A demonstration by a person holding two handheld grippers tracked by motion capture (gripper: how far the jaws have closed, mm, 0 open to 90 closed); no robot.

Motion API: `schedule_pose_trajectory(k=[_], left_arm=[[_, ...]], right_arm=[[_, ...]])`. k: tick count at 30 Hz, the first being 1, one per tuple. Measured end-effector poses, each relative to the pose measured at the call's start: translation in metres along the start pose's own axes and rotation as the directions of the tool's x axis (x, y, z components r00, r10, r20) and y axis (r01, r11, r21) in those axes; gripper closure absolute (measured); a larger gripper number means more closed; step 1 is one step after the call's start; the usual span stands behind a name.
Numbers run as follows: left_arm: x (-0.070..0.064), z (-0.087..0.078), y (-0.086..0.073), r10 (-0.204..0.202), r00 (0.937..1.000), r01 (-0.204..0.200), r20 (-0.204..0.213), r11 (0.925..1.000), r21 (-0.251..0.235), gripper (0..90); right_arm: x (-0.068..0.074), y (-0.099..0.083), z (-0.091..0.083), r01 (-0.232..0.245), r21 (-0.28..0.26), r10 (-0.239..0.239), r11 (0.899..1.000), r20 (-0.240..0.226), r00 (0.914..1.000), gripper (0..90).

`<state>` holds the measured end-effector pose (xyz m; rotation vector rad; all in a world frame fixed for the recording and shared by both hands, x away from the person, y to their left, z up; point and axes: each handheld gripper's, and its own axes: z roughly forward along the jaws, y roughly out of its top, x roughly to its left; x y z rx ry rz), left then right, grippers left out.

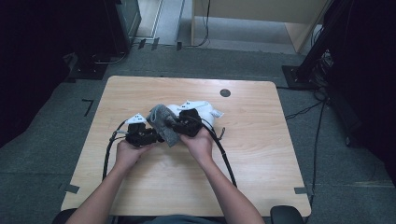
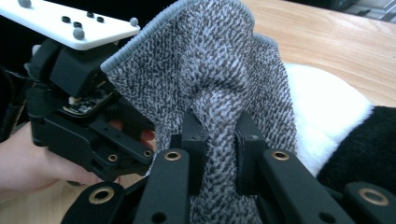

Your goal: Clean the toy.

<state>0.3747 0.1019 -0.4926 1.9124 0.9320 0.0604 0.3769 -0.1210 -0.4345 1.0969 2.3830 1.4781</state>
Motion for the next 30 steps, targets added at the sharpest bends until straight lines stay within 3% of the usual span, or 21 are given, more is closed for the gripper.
schedule_pose_trajectory(k=[4,13,19,25,30], left_arm=[[0.001,0.001,0.0,-0.004,1.0,0.004,-0.001,0.9998,0.017,63.7],[0.002,0.002,0.0,-0.008,0.9997,0.008,0.024,0.9998,0.019,64.3],[0.002,0.002,0.001,-0.004,0.9995,0.003,0.033,0.9998,0.019,64.3],[0.002,0.002,0.001,-0.006,0.9992,0.005,0.039,0.9998,0.021,64.4],[0.002,0.002,0.001,-0.005,0.9991,0.004,0.041,0.9997,0.024,64.4]], right_arm=[[-0.009,-0.005,-0.008,0.01,0.026,-0.01,1.0,0.008,0.9999,79.3],[-0.033,-0.024,-0.047,-0.025,0.055,0.022,0.998,0.054,0.9983,79.5],[-0.045,-0.032,-0.074,-0.042,0.04,0.039,0.998,0.072,0.9966,79.4],[-0.06,-0.04,-0.099,-0.074,0.028,0.071,0.997,0.108,0.9916,79.3],[-0.078,-0.053,-0.116,-0.12,0.012,0.116,0.993,0.167,0.9791,79.3]])
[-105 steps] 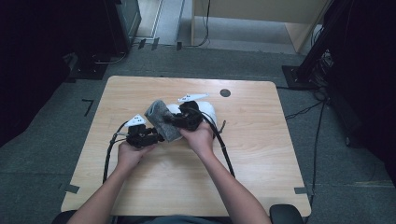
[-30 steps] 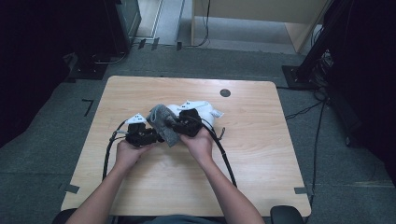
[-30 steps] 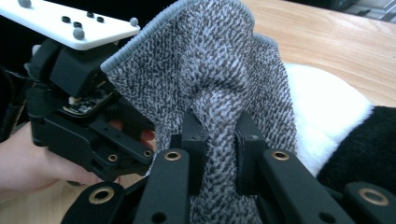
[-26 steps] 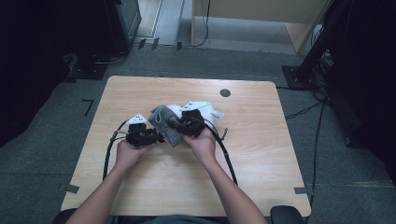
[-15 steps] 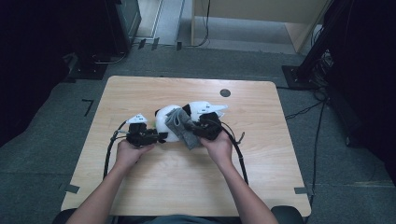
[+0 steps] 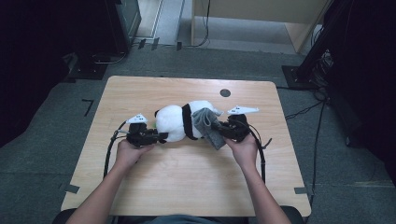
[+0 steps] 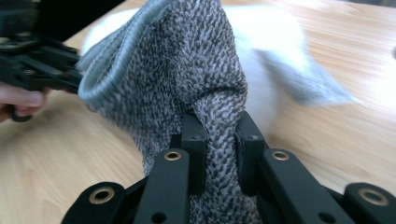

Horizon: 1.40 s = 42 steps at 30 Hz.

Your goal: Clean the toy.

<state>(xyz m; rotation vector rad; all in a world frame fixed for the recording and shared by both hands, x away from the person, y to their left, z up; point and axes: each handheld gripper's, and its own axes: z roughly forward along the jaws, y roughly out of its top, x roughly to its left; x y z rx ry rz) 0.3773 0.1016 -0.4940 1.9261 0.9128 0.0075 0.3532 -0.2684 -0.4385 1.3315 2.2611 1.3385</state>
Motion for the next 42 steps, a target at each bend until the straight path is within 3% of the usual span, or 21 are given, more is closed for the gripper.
schedule_pose_trajectory(k=[5,9,12,14,18,22,26,32,36,40,42], left_arm=[[0.001,0.0,0.0,-0.004,1.0,0.004,0.004,1.0,0.002,64.4],[0.002,-0.001,0.001,-0.027,0.9996,0.027,0.012,0.9996,-0.007,64.5],[0.002,-0.003,0.004,-0.061,0.9981,0.061,0.007,0.9981,-0.01,64.7],[0.001,-0.004,0.005,-0.068,0.9977,0.068,0.001,0.9976,-0.015,64.9],[-0.002,-0.005,0.008,-0.067,0.9977,0.067,-0.002,0.9976,-0.017,65.2],[-0.003,-0.005,0.01,-0.078,0.997,0.078,-0.003,0.9969,-0.013,65.1],[-0.003,-0.005,0.01,-0.08,0.9968,0.08,-0.004,0.9967,-0.011,65.1],[-0.004,-0.005,0.011,-0.089,0.996,0.089,-0.006,0.996,-0.01,65.1],[-0.005,-0.005,0.011,-0.093,0.9956,0.093,-0.008,0.9956,-0.008,65.1],[-0.006,-0.005,0.012,-0.093,0.9957,0.093,-0.007,0.9957,0.002,65.1],[-0.006,-0.004,0.011,-0.1,0.995,0.1,-0.009,0.9949,0.015,65.3]], right_arm=[[-0.021,-0.013,0.003,-0.066,0.022,0.065,0.998,0.03,0.9974,79.5],[-0.027,-0.017,0.01,-0.069,0.048,0.066,0.996,0.047,0.9967,79.5],[-0.028,-0.014,0.004,-0.063,0.024,0.061,0.998,0.077,0.9951,79.5],[-0.026,-0.011,-0.003,-0.065,-0.01,0.065,0.998,0.07,0.9954,79.6],[-0.004,0.003,-0.02,-0.005,-0.095,0.008,0.995,0.028,0.9996,79.6],[0.022,0.015,-0.018,0.06,-0.115,-0.063,0.992,-0.022,0.9978,79.6],[0.048,0.023,-0.001,0.088,-0.113,-0.1,0.99,-0.107,0.9892,79.6],[0.084,0.025,0.04,0.131,-0.09,-0.147,0.987,-0.194,0.97,79.6],[0.097,0.021,0.064,0.146,-0.053,-0.154,0.988,-0.22,0.9632,79.6],[0.095,0.01,0.085,0.137,-0.013,-0.137,0.99,-0.217,0.9665,79.7],[0.091,0.005,0.091,0.126,-0.022,-0.127,0.992,-0.227,0.9654,79.7]])
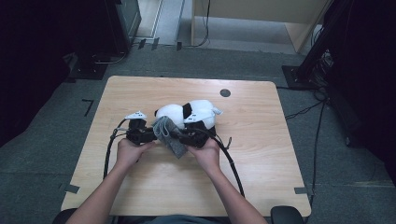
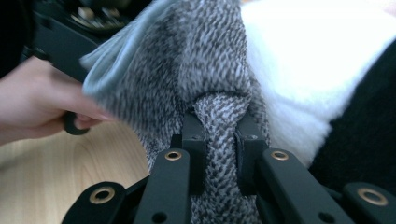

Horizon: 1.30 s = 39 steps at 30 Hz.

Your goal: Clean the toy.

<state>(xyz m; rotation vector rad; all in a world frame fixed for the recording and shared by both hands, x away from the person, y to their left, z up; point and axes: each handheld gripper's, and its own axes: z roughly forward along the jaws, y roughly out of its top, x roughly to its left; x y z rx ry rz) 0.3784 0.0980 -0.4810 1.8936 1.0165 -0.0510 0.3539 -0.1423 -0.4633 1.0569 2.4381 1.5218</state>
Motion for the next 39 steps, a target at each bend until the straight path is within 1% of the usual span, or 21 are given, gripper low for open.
schedule_pose_trajectory(k=[1,2,5,7,8,9,11,15,18,20,22,24,26,29,31,33,36,37,39], left_arm=[[0.0,0.0,0.0,-0.001,1.0,0.001,-0.001,1.0,0.003,65.4],[0.0,0.001,0.0,-0.001,1.0,0.001,-0.001,1.0,0.004,65.6],[-0.001,0.001,0.0,0.003,1.0,-0.003,-0.001,0.9999,0.012,66.0],[-0.003,0.002,0.0,0.025,0.9997,-0.025,-0.007,0.9994,0.023,66.0],[-0.005,0.002,0.0,0.038,0.9991,-0.038,-0.016,0.9989,0.026,66.0],[-0.005,0.002,0.0,0.04,0.9991,-0.04,-0.017,0.9988,0.028,66.1],[-0.005,0.002,0.0,0.039,0.9991,-0.039,-0.014,0.9989,0.028,66.1],[-0.004,0.002,0.0,0.041,0.9991,-0.04,-0.01,0.9987,0.03,66.2],[-0.003,0.001,0.0,0.042,0.9991,-0.042,-0.005,0.9986,0.033,66.3],[-0.003,0.001,0.0,0.044,0.999,-0.044,-0.001,0.9984,0.035,66.4],[-0.003,0.001,0.0,0.045,0.999,-0.046,0.004,0.9983,0.038,66.5],[-0.003,0.001,0.0,0.049,0.9988,-0.049,0.006,0.998,0.041,66.5],[-0.004,0.002,0.0,0.055,0.9985,-0.055,0.008,0.9975,0.044,66.7],[-0.005,0.002,-0.001,0.057,0.9983,-0.057,0.012,0.9972,0.048,66.8],[-0.004,0.002,-0.001,0.057,0.9983,-0.057,0.016,0.9972,0.048,66.9],[-0.004,0.002,-0.001,0.05,0.9985,-0.051,0.022,0.9976,0.046,67.0],[-0.004,0.002,-0.001,0.048,0.9985,-0.05,0.025,0.9977,0.046,67.2],[-0.004,0.002,-0.001,0.049,0.9985,-0.05,0.025,0.9977,0.046,67.3],[-0.004,0.002,-0.001,0.048,0.9986,-0.049,0.024,0.9978,0.045,67.4]], right_arm=[[-0.002,-0.002,0.001,-0.008,-0.007,0.008,1.0,-0.007,1.0,79.7],[-0.002,-0.004,0.001,0.001,-0.012,-0.001,1.0,-0.005,1.0,79.7],[-0.002,-0.008,0.001,0.041,-0.017,-0.041,0.999,0.017,0.999,79.9],[-0.003,-0.01,-0.001,0.038,-0.019,-0.037,0.999,0.022,0.9991,79.8],[-0.003,-0.011,-0.002,0.033,-0.017,-0.033,0.999,0.023,0.9992,79.8],[-0.003,-0.013,-0.003,0.03,-0.013,-0.03,0.999,0.028,0.9992,79.8],[-0.003,-0.014,-0.006,0.042,-0.003,-0.042,0.999,0.045,0.9981,79.8],[-0.008,-0.016,-0.011,0.04,0.011,-0.041,0.999,0.062,0.9972,79.8],[-0.011,-0.017,-0.016,0.05,0.021,-0.051,0.999,0.081,0.9954,79.7],[-0.013,-0.019,-0.019,0.044,0.023,-0.046,0.999,0.098,0.9941,79.7],[-0.017,-0.023,-0.024,0.017,0.009,-0.018,1.0,0.109,0.9939,79.7],[-0.019,-0.027,-0.028,0.007,0.0,-0.007,1.0,0.121,0.9927,79.8],[-0.021,-0.029,-0.031,0.005,0.001,-0.006,1.0,0.133,0.9911,79.8],[-0.023,-0.031,-0.036,0.021,0.004,-0.021,1.0,0.156,0.9876,79.8],[-0.024,-0.034,-0.041,0.021,0.006,-0.022,1.0,0.168,0.9855,79.8],[-0.028,-0.038,-0.048,0.011,0.002,-0.011,1.0,0.188,0.9821,79.7],[-0.035,-0.046,-0.061,-0.016,-0.016,0.019,1.0,0.222,0.9748,79.7],[-0.04,-0.05,-0.066,-0.032,-0.026,0.037,0.999,0.232,0.9721,79.7],[-0.045,-0.054,-0.073,-0.044,-0.035,0.051,0.998,0.252,0.9665,79.7]])
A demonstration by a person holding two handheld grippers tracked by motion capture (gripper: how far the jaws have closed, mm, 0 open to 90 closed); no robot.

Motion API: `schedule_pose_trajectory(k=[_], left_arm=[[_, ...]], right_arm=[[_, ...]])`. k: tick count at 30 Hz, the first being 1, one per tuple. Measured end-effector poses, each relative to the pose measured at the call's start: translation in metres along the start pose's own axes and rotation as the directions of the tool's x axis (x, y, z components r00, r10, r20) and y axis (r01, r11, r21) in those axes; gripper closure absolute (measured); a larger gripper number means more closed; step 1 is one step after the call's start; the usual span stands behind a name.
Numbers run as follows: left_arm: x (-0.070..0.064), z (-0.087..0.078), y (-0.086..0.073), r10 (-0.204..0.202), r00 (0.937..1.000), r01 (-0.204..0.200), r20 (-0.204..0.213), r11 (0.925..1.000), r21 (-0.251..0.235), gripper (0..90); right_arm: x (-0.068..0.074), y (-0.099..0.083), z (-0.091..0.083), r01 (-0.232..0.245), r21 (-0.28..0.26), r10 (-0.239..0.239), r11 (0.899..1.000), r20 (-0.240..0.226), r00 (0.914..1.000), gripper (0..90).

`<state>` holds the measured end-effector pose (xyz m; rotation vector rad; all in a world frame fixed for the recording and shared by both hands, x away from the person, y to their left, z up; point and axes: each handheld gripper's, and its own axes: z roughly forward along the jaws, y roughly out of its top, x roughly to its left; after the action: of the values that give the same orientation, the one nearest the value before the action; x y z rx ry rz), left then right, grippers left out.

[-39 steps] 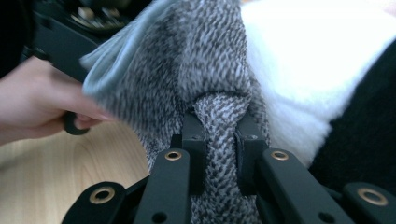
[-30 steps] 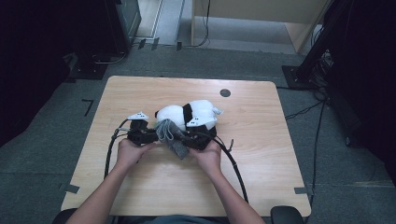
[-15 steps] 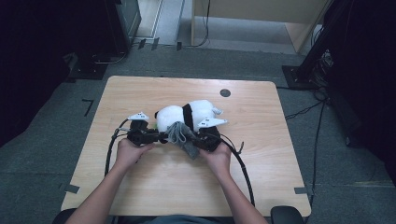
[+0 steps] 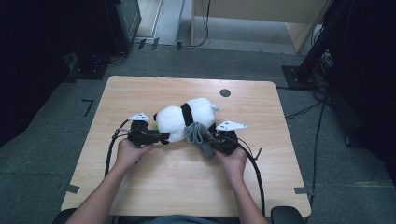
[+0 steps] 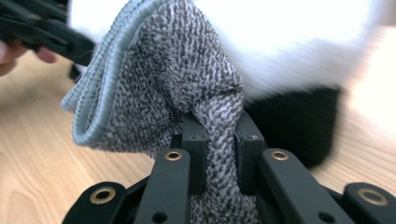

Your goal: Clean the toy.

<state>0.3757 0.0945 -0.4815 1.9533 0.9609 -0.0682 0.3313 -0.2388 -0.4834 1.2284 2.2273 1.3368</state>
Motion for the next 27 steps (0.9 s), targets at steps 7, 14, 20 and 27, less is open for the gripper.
schedule_pose_trajectory(k=[7,14,20,27], left_arm=[[0.0,0.0,-0.001,0.002,1.0,-0.002,0.0,1.0,-0.003,67.5],[-0.001,0.0,-0.003,-0.001,1.0,0.001,-0.004,0.9999,-0.013,67.4],[-0.004,-0.003,-0.007,0.006,0.9989,-0.008,-0.047,0.9992,-0.039,65.8],[-0.006,-0.003,-0.013,0.038,0.9965,-0.042,-0.074,0.998,-0.047,60.1]], right_arm=[[-0.028,-0.007,-0.011,-0.073,-0.002,0.073,0.997,0.073,0.9947,79.7],[-0.052,-0.008,-0.008,-0.13,0.008,0.128,0.991,0.132,0.9831,79.8],[-0.054,0.007,-0.024,-0.132,-0.03,0.135,0.991,0.156,0.9785,79.8],[-0.033,0.048,-0.04,-0.075,-0.094,0.085,0.993,0.108,0.9906,79.7]])
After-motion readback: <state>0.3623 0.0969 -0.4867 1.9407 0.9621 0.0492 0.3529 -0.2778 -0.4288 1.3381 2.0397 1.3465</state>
